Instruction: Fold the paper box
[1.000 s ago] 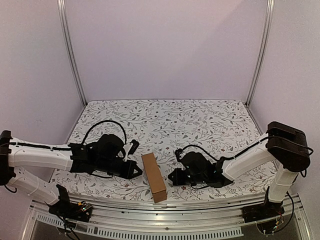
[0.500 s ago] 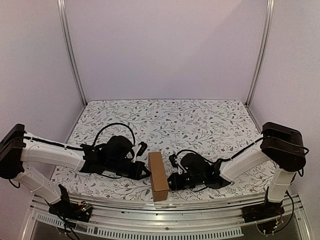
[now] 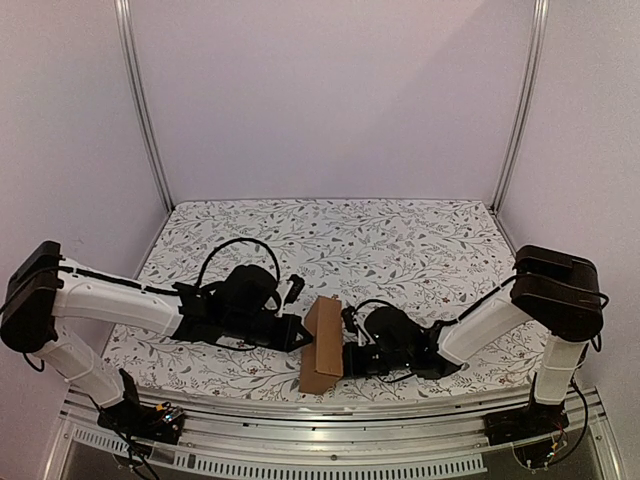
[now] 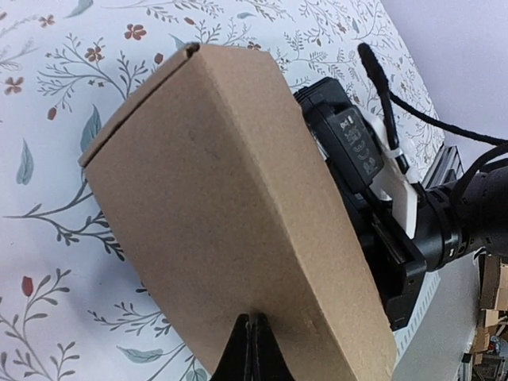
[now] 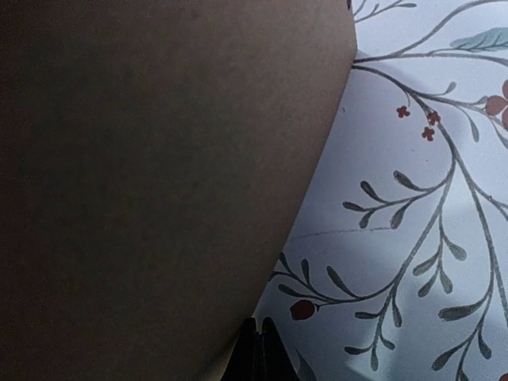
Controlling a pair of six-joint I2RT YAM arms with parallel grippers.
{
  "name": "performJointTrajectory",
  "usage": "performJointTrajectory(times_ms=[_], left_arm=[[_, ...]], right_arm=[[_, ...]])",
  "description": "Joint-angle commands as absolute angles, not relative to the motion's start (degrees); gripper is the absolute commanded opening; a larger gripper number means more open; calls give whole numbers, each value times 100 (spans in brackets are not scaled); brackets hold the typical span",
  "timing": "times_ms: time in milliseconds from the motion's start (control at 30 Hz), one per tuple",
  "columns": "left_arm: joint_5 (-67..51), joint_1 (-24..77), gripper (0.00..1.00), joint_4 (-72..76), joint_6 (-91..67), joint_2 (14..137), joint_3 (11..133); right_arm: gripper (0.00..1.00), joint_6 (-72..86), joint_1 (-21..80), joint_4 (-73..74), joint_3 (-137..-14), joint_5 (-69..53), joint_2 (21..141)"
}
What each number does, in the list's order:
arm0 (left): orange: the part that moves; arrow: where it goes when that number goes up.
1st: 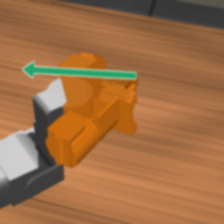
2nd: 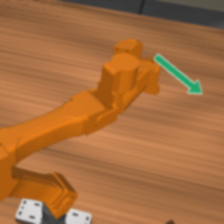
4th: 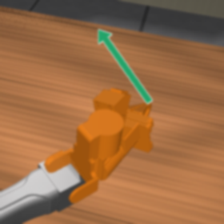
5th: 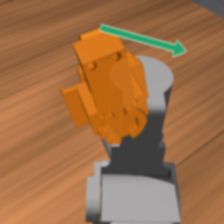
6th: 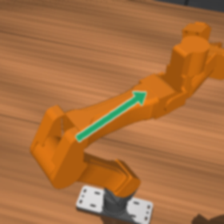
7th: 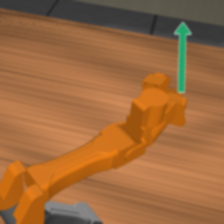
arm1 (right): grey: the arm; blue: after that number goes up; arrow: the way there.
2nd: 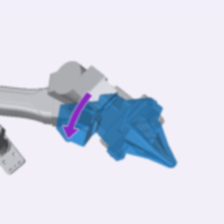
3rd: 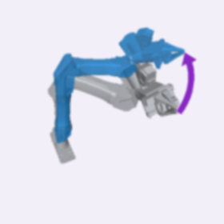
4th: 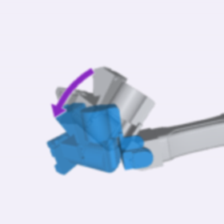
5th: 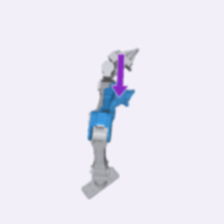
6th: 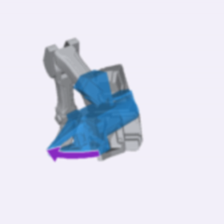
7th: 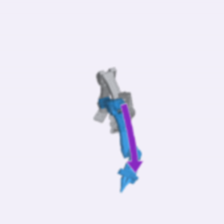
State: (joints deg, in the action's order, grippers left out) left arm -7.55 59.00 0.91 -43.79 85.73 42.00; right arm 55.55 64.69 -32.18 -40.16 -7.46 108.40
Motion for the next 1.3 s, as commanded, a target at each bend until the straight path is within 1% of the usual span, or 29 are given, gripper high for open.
performJointTrajectory(times_ms=[0, 200, 333, 533, 833, 867, 933, 1000, 1033, 1067, 1133, 1167, 1200, 1233, 1267], left_arm=[[-1006, 6144, 0, 333, -4386, 8676, 4366], [-901, 6152, 0, 244, -4361, 8622, 4366], [-875, 6152, 0, 181, -4310, 8662, 4443], [-657, 6145, 0, -96, -4228, 8601, 4527], [593, 6127, 0, -1435, -4003, 8218, 4862], [721, 6122, 1, -1564, -3960, 8145, 4901], [958, 6105, 7, -1867, -3860, 8001, 5018], [1178, 6087, 17, -2175, -3763, 7859, 5192], [1262, 6083, 24, -2376, -3704, 7803, 5312], [1375, 6082, 30, -2583, -3636, 7764, 5514], [1694, 6075, 41, -3036, -3486, 7693, 5817], [1820, 6075, 47, -3202, -3390, 7660, 5961], [1940, 6067, 53, -3376, -3305, 7629, 6083], [2010, 6054, 64, -3531, -3217, 7603, 6218], [1999, 6014, 84, -3649, -3111, 7582, 6348]], right_arm=[[0, 5615, 6326, -3331, -3727, -369, 10996], [0, 5501, 6108, -3181, -3179, -38, 10855], [0, 5302, 6096, -2740, -3076, 301, 10672], [0, 4966, 6077, -1839, -2919, 923, 10096], [2, 4155, 6046, 340, -3291, 2084, 8603], [6, 4052, 6039, 565, -3359, 2215, 8400], [15, 3836, 6045, 1023, -3533, 2480, 7985], [25, 3636, 6043, 1361, -3741, 2687, 7635], [31, 3475, 6043, 1539, -3857, 2812, 7422], [39, 3378, 6040, 1722, -3993, 2943, 7303], [71, 3112, 6043, 2068, -4245, 3289, 6975], [92, 3008, 6044, 2177, -4346, 3495, 6885], [98, 2859, 6036, 2260, -4420, 3727, 6777], [99, 2738, 6023, 2341, -4499, 3911, 6704], [99, 2546, 5998, 2414, -4581, 4055, 6603]])
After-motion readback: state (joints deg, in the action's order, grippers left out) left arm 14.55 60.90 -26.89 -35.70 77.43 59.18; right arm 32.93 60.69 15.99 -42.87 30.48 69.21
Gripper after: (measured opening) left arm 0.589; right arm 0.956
